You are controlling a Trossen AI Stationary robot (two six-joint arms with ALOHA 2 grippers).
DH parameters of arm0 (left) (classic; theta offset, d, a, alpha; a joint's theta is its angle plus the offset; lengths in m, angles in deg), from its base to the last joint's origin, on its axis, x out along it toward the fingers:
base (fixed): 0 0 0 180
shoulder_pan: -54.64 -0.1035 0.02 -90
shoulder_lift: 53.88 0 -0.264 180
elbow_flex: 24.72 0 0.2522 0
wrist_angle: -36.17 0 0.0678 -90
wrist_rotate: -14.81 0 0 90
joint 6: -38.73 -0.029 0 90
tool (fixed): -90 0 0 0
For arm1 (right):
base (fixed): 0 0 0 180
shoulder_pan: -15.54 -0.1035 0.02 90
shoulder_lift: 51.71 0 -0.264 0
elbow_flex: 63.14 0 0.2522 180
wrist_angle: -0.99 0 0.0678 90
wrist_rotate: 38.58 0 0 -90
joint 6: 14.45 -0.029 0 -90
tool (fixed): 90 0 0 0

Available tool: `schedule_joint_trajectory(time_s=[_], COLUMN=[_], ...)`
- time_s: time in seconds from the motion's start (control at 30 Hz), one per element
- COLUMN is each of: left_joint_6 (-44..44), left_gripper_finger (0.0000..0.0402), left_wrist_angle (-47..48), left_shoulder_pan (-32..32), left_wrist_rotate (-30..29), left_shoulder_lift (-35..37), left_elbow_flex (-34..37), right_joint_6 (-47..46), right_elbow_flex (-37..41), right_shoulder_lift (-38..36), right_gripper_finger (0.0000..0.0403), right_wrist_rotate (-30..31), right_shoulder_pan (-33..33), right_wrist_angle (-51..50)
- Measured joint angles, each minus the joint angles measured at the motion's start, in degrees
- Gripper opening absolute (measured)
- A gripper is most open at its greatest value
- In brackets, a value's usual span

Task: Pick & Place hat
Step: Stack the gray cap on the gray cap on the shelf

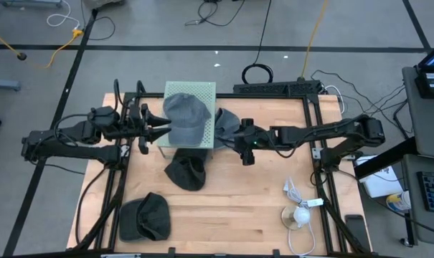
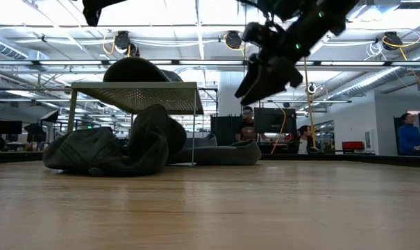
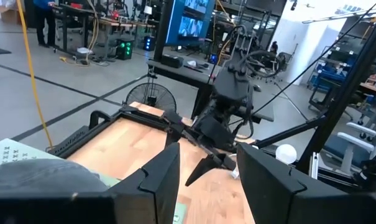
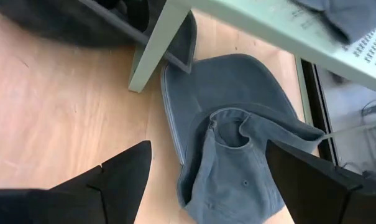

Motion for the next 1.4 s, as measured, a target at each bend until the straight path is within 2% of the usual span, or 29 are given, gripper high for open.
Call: schedule_joint_trajectory(time_s=[0.13,0.23,0.57,0.73,0.9,1.13,1.4], left_joint_6=[-0.1,0.0,0.2,0.2,0.2,0.2,0.0], left_gripper_finger=[0.0163,0.0163,0.0163,0.0163,0.0163,0.0163,0.0163], left_wrist_angle=[0.4,0.3,1.1,1.2,1.6,1.7,2.9], left_shoulder_pan=[0.0,0.0,-0.2,-0.2,-0.2,-0.2,-0.2], left_wrist_rotate=[0.0,0.0,0.4,0.5,0.5,0.5,0.5], left_shoulder_lift=[0.0,0.0,0.0,0.0,0.0,0.0,0.0], left_elbow_flex=[0.0,0.0,0.0,0.0,0.0,0.0,0.0], right_joint_6=[4.0,6.2,8.1,8.1,9.7,11.0,11.1], right_elbow_flex=[5.4,7.8,8.3,7.6,6.0,5.1,5.1], right_shoulder_lift=[1.3,2.7,11.4,14.6,18.1,19.6,19.2], right_gripper_finger=[0.0311,0.0311,0.0311,0.0311,0.03,0.0235,0.0096], right_wrist_rotate=[0.2,1.2,1.1,-1.8,-1.8,-1.6,-1.6], right_shoulder_pan=[0.0,0.0,1.9,3.8,5.5,6.3,6.3], right_wrist_angle=[8.8,10.5,19.2,21.1,22.3,22.9,22.7])
